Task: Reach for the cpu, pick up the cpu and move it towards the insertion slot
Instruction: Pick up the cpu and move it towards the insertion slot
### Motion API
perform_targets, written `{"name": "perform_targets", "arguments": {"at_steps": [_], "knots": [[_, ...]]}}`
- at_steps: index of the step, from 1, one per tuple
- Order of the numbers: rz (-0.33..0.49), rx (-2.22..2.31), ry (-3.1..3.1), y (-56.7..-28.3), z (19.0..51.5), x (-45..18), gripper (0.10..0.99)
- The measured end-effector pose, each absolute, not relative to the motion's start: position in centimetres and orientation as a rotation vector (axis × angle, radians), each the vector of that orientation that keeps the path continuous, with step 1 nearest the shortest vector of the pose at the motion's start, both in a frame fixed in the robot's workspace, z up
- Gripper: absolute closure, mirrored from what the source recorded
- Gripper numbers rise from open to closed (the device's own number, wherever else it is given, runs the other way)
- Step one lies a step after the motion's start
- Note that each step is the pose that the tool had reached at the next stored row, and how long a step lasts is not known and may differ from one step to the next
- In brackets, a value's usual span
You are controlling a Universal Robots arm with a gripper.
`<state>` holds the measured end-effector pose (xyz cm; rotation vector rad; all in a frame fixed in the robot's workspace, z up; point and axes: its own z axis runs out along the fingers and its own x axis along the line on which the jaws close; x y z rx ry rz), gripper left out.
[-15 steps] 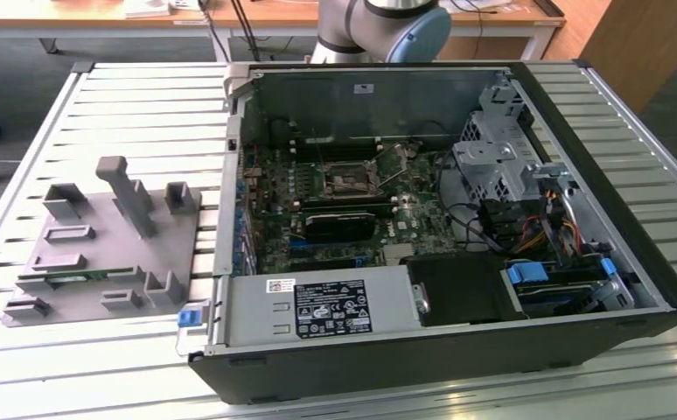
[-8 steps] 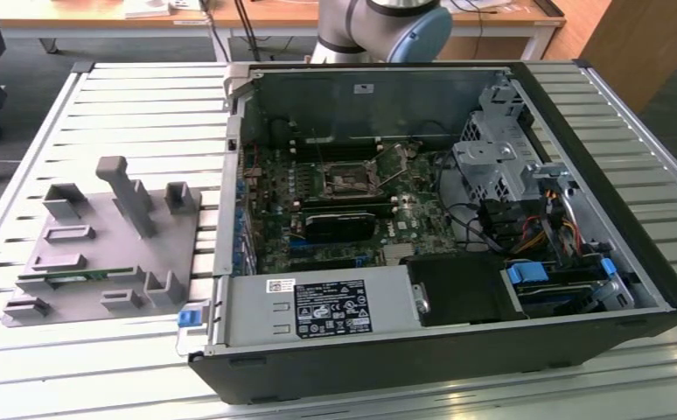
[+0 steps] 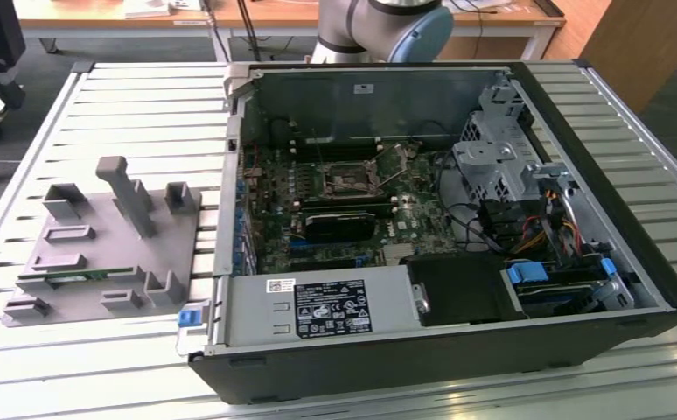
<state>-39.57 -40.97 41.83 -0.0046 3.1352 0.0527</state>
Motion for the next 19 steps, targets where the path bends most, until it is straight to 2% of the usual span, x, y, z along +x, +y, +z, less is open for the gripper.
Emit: {"name": "perform_targets", "arguments": {"at_steps": [19], "knots": [[0.053,-0.005,3.134,-41.0,41.8,-36.3,0.545]]}}
